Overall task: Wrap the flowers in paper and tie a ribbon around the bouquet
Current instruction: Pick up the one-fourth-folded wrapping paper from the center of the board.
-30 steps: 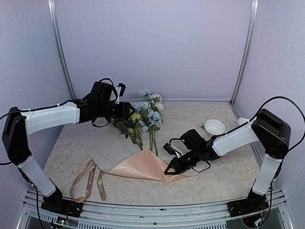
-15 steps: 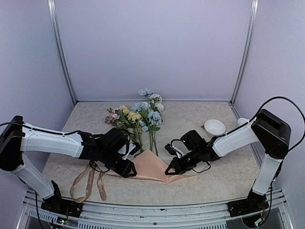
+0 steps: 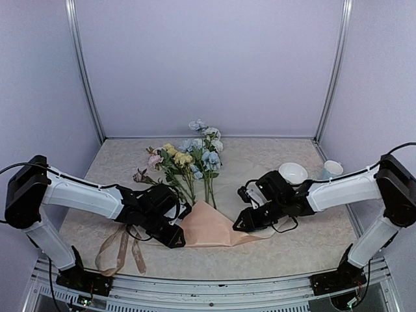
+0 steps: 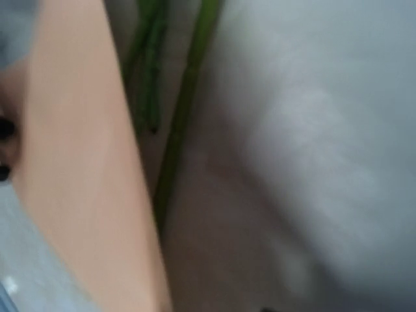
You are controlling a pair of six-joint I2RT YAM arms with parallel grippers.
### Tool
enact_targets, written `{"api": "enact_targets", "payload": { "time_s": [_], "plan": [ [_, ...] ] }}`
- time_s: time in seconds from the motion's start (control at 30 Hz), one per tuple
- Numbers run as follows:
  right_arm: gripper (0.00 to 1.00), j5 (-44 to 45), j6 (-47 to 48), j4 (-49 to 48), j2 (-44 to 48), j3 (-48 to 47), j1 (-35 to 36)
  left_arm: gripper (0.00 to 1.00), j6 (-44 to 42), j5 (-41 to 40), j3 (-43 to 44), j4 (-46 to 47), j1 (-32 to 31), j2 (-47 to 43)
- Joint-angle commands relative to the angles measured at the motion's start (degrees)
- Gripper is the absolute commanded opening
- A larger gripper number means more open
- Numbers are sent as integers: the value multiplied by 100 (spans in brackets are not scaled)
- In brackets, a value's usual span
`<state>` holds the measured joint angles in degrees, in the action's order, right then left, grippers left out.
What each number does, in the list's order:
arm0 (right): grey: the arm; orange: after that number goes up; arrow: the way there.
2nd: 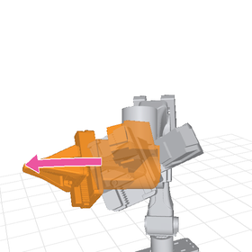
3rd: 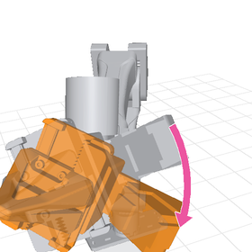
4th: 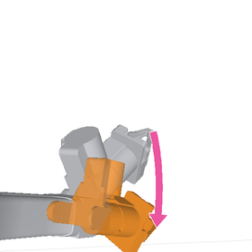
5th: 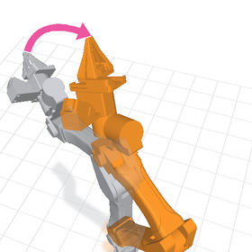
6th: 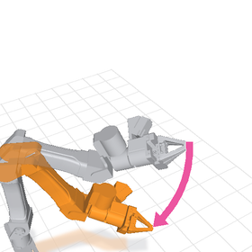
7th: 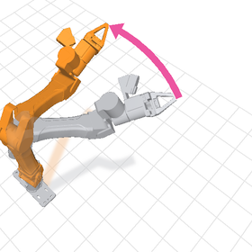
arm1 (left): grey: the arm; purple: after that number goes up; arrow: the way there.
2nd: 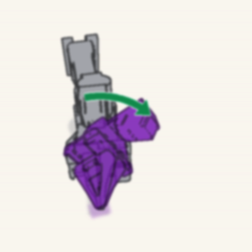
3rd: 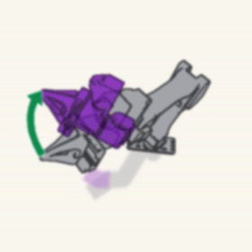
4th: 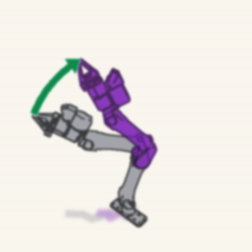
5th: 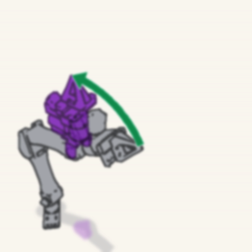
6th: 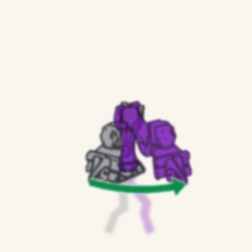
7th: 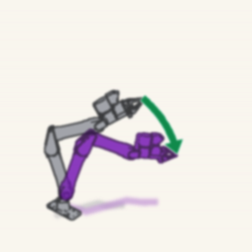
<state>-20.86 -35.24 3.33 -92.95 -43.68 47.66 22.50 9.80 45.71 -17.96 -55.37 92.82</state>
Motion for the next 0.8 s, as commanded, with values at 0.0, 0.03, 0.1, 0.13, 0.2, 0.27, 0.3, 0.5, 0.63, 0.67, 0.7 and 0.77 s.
{"api": "enact_targets", "payload": {
  "time_s": [0.0, 0.03, 0.1, 0.13, 0.2, 0.27, 0.3, 0.5, 0.63, 0.67, 0.7, 0.77],
  "plan": [
    [45, 1111, -220, 1093, 1160, 243, -76, 33, -63, -76, -201, -362, -55, 278],
    [51, 1336, -285, 1387, 1450, 323, -147, 33, -74, -80, -209, -357, -60, 281],
    [60, 1764, -410, 1926, 2123, 537, -386, 33, -94, -56, -208, -337, -61, 281],
    [65, 1935, -487, 2132, 2477, 687, -543, 33, -97, -45, -204, -307, -69, 289],
    [75, 2094, -619, 2377, 3217, 1054, -937, 33, -109, 23, -188, -252, -77, 298],
    [88, 2084, -658, 2428, 3923, 1422, -1401, 33, -114, 75, -162, -223, -82, 329],
    [93, 2041, -651, 2380, 4243, 1606, -1682, 33, -114, 81, -153, -228, -86, 335],
    [100, 597, -329, 967, 4424, 2331, -3566, 33, -292, -30, -15, -303, -79, 394],
    [91, 191, 184, 312, 3341, 2121, -3892, 34, -375, -197, 292, -327, -70, 462],
    [87, 60, 294, 140, 3106, 2058, -3890, 35, -404, -247, 394, -338, -63, 502],
    [84, -111, 369, -62, 2926, 2027, -3888, 35, -444, -287, 509, -343, -59, 546],
    [80, -197, 472, -311, 2569, 1986, -3887, 36, -524, -289, 769, -402, -46, 679]
  ]
}}
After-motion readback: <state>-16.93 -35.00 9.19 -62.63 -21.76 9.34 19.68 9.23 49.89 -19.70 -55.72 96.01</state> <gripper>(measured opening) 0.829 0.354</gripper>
